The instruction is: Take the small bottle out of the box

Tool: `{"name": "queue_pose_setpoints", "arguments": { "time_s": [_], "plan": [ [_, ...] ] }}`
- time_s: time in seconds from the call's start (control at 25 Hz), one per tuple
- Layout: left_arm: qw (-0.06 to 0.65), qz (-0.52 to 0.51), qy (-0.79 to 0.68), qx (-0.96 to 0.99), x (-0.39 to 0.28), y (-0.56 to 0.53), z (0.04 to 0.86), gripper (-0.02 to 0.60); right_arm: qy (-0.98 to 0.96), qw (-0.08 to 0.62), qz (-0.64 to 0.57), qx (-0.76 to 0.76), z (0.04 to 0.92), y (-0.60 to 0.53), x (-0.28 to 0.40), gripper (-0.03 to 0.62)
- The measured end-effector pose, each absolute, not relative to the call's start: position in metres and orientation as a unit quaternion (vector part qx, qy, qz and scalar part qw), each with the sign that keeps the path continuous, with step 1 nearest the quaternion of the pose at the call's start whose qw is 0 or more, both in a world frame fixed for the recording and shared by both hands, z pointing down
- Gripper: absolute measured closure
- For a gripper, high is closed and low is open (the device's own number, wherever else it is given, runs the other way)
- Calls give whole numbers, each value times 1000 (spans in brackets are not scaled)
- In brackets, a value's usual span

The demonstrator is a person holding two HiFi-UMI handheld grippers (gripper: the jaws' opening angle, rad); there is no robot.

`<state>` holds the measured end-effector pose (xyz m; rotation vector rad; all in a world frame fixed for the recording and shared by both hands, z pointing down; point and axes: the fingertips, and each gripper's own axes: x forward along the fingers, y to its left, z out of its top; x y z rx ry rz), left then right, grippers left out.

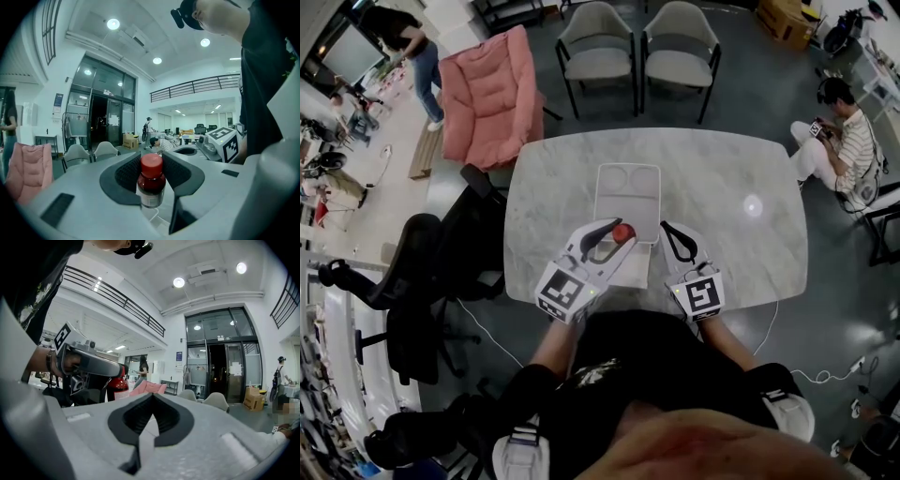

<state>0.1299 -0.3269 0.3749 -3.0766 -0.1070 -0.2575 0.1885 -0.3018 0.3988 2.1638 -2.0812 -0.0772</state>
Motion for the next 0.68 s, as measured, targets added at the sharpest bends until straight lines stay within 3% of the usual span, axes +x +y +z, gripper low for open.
{"name": "queue_pose_setpoints", "arguments": {
  "time_s": [0.68],
  "plan": [
    [16, -72, -20, -997, 119, -333, 377, 430, -697, 76, -20, 713, 403, -307, 180, 600]
  ]
}}
